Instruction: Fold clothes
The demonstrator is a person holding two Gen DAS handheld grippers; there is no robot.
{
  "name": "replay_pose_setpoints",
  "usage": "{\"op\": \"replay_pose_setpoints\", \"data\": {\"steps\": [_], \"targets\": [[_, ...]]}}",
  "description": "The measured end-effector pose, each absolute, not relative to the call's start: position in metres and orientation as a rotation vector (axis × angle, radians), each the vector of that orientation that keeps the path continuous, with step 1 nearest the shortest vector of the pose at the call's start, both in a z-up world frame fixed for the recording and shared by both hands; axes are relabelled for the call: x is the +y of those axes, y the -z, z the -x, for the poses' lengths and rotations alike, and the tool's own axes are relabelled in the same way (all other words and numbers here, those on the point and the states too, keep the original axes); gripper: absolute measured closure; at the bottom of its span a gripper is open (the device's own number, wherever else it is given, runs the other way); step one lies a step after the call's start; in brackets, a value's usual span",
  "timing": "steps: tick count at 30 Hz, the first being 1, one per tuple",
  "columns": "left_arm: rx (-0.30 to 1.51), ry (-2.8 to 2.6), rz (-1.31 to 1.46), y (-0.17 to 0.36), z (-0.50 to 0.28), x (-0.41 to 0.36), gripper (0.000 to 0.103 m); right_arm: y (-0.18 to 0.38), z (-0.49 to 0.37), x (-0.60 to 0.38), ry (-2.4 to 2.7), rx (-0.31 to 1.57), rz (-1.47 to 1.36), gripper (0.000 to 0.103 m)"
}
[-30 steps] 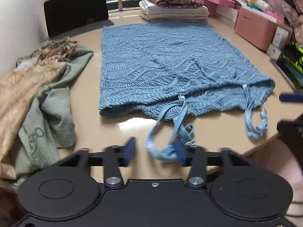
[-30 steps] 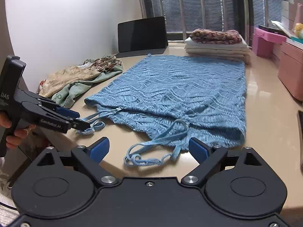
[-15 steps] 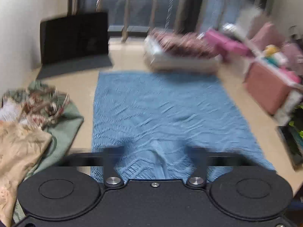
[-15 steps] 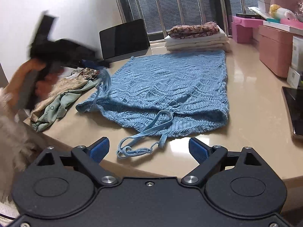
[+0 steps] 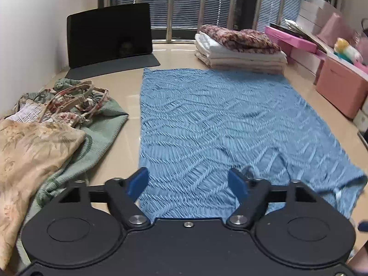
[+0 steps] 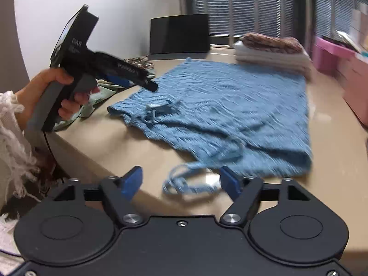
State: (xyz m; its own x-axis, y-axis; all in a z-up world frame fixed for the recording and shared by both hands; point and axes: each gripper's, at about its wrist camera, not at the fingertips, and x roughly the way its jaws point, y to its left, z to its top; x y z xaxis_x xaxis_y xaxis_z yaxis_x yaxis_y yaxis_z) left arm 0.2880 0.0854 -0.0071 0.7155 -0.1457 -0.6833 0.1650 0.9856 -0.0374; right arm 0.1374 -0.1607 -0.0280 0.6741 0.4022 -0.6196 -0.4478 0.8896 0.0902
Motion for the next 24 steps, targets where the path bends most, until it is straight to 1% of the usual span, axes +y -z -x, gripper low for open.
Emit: {"op": "replay_pose_setpoints", "data": {"steps": [2,3,4,6,7,9,10,11,12,15,17,21,22,23,24], "targets": [[0.766,0.16,-0.05,0.014,-0.289,0.082,0.031,0.027,-0.15,-0.15,-0.439,0.726,0.061,0.05],[0.779,0.149,-0.068,0.019,-0.29,0.08,0.031,0.026,-0.157,-0.147,-0.431,0.761,0.048,0.054],[0.783,0.14,-0.085,0.023,-0.29,0.078,0.029,0.027,-0.162,-0.145,-0.431,0.794,0.035,0.056],[0.765,0.139,-0.104,0.026,-0.287,0.077,0.029,0.029,-0.166,-0.14,-0.444,0.85,0.026,0.056],[0.762,0.139,-0.102,0.026,-0.286,0.078,0.029,0.031,-0.165,-0.136,-0.444,0.86,0.053,0.056],[0.759,0.137,-0.096,0.027,-0.285,0.078,0.028,0.032,-0.162,-0.127,-0.432,0.862,0.13,0.059],[0.757,0.136,-0.093,0.027,-0.286,0.078,0.028,0.031,-0.162,-0.124,-0.424,0.862,0.154,0.069],[0.754,0.136,-0.094,0.028,-0.285,0.078,0.028,0.031,-0.164,-0.124,-0.425,0.868,0.15,0.09],[0.752,0.137,-0.094,0.028,-0.285,0.078,0.028,0.03,-0.167,-0.127,-0.431,0.883,0.128,0.1],[0.744,0.141,-0.094,0.03,-0.285,0.079,0.027,0.026,-0.183,-0.144,-0.44,0.93,0.027,0.101],[0.739,0.144,-0.095,0.031,-0.284,0.079,0.027,0.019,-0.198,-0.166,-0.442,0.936,-0.119,0.101],[0.744,0.146,-0.097,0.03,-0.286,0.079,0.026,-0.001,-0.237,-0.216,-0.435,0.856,-0.416,0.101],[0.745,0.147,-0.096,0.03,-0.286,0.079,0.026,-0.002,-0.249,-0.225,-0.409,0.84,-0.454,0.1],[0.746,0.147,-0.094,0.031,-0.287,0.079,0.025,0.001,-0.262,-0.233,-0.382,0.838,-0.488,0.095],[0.747,0.146,-0.092,0.031,-0.287,0.08,0.024,0.005,-0.276,-0.24,-0.357,0.858,-0.518,0.094]]}}
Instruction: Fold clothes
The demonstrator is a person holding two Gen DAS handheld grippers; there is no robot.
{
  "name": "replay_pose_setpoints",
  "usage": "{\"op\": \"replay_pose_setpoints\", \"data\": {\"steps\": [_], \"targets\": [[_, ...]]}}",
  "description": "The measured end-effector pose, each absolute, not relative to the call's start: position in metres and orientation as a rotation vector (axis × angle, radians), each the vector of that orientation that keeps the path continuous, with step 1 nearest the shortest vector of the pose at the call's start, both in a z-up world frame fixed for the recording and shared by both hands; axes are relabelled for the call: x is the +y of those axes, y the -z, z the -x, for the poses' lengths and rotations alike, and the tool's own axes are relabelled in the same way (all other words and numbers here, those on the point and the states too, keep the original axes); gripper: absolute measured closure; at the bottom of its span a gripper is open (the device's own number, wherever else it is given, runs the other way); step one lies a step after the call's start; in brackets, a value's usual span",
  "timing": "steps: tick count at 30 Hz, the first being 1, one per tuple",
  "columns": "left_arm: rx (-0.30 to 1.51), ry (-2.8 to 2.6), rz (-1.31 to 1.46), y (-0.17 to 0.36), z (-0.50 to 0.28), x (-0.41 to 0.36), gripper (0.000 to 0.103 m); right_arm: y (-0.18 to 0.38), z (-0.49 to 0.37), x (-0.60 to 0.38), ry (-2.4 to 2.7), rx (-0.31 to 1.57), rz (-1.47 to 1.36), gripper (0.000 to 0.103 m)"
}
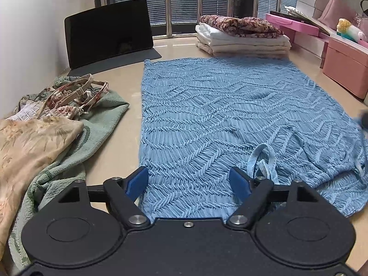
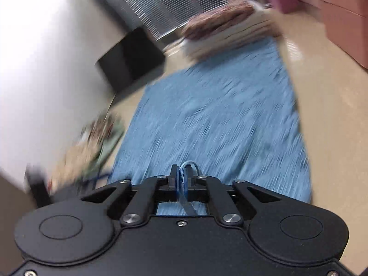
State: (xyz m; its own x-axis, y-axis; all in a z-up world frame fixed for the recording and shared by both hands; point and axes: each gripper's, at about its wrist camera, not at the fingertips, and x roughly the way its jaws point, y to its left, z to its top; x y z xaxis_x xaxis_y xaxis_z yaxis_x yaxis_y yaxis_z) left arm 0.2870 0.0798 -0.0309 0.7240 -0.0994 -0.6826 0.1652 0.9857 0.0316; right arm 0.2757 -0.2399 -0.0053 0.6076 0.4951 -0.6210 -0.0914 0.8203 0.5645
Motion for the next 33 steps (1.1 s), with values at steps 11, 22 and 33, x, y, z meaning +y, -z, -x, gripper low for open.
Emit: {"op": "replay_pose_setpoints", "data": {"steps": [11,22,33], "targets": [[0.755,0.134,-0.073,0.034,-0.29,0.085,0.014,0.01,-0.279,-0.274,-0.274,0.92,-0.539,0.051],[0.752,0.121,-0.064,0.034,-0.289,0.086,0.012,0.001,-0.281,-0.263,-0.389,1.002,-0.229,0.05],[0.74,0.117,-0.064,0.036,-0.288,0.085,0.006,-0.006,-0.247,-0.261,-0.184,0.777,-0.163,0.047]]}}
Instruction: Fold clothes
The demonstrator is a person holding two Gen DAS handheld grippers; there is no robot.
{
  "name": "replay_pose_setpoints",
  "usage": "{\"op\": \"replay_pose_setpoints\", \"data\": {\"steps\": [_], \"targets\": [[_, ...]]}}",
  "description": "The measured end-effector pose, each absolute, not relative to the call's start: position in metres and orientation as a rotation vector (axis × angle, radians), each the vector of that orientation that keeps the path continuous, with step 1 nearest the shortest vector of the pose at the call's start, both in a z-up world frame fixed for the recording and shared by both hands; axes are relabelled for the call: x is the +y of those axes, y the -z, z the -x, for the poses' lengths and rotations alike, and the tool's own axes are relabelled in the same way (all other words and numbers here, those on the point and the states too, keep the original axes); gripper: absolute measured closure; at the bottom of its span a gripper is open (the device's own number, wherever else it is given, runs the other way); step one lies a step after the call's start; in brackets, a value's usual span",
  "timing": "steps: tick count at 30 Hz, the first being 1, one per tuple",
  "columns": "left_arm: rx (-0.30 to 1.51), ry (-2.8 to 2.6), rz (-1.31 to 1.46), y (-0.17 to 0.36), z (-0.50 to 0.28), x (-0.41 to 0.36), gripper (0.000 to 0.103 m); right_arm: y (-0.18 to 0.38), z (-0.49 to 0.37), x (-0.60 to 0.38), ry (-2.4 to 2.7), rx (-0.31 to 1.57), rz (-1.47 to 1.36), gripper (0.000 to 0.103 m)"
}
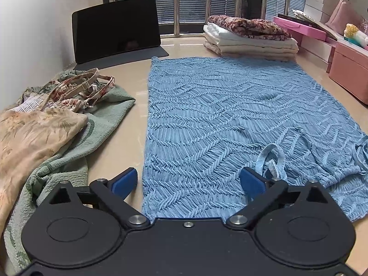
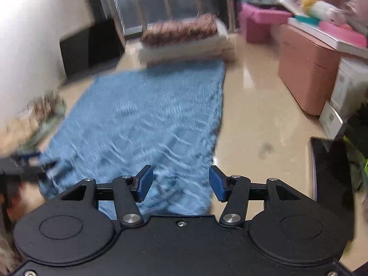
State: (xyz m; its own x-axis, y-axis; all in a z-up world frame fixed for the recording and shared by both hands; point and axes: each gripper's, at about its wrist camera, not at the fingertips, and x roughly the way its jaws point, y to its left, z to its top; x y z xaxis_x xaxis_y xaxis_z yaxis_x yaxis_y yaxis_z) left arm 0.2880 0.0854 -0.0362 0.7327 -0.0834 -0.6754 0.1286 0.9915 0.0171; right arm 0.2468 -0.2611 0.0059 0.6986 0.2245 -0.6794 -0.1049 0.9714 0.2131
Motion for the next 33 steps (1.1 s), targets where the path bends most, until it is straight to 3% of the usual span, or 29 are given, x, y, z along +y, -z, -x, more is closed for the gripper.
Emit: {"op": "replay_pose_setpoints", "data": {"steps": [5,18,20,24,26,33], "targets": [[0.734,0.115,-0.065,0.037,-0.287,0.086,0.005,0.018,-0.241,-0.235,-0.246,0.708,-0.151,0.068],[0.72,0.098,-0.054,0.038,-0.284,0.085,0.003,0.042,-0.232,-0.227,-0.223,0.724,-0.102,0.068],[0.731,0.091,-0.035,0.036,-0.286,0.088,0.002,0.04,-0.232,-0.233,-0.23,0.728,-0.159,0.055],[0.695,0.06,0.074,0.024,-0.281,0.104,0.002,0.021,-0.216,-0.246,-0.233,0.631,-0.261,0.041],[0.656,0.035,0.137,0.013,-0.274,0.116,0.0,0.009,-0.206,-0.249,-0.238,0.582,-0.263,0.021],[0.548,0.026,0.262,-0.027,-0.226,0.147,0.0,-0.01,-0.174,-0.23,-0.255,0.529,-0.153,0.0]]}}
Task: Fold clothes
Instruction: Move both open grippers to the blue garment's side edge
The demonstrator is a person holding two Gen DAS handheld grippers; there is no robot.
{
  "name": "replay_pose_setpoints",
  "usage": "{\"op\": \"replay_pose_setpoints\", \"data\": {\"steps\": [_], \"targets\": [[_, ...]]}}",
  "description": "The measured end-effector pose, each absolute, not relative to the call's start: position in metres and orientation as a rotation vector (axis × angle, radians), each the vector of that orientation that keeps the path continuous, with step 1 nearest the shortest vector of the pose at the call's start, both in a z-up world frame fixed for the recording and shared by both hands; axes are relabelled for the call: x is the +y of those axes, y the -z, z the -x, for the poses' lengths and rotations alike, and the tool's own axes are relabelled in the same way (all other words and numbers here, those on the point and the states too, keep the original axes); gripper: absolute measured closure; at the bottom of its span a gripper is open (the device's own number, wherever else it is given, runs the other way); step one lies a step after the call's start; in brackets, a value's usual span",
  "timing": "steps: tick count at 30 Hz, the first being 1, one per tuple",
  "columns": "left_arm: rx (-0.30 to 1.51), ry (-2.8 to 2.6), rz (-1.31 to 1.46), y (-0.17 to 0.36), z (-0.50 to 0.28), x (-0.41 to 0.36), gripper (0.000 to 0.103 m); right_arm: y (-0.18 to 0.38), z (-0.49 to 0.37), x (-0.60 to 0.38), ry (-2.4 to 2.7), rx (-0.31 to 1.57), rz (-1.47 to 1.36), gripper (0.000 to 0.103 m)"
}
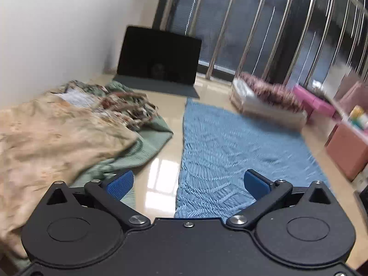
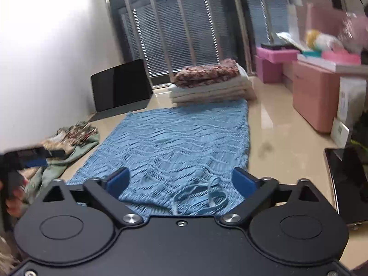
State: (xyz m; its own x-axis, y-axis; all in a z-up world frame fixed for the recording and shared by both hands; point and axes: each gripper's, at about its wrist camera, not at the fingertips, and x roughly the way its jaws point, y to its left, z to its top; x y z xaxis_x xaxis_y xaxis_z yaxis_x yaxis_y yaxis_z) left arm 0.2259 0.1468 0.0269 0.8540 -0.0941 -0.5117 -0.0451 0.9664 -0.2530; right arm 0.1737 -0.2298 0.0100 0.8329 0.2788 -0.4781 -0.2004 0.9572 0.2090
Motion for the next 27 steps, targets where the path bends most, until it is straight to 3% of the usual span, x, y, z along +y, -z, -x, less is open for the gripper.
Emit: {"op": "replay_pose_setpoints", "data": {"steps": [13,27], "targets": [[0.557,-0.022,0.219,-0.019,-0.143,0.158,0.0,0.014,-0.143,-0.161,-0.366,0.573,-0.007,0.0],[0.546,-0.007,0.144,-0.01,-0.114,0.167,0.0,0.021,-0.13,-0.114,-0.452,0.56,0.07,0.0]]}}
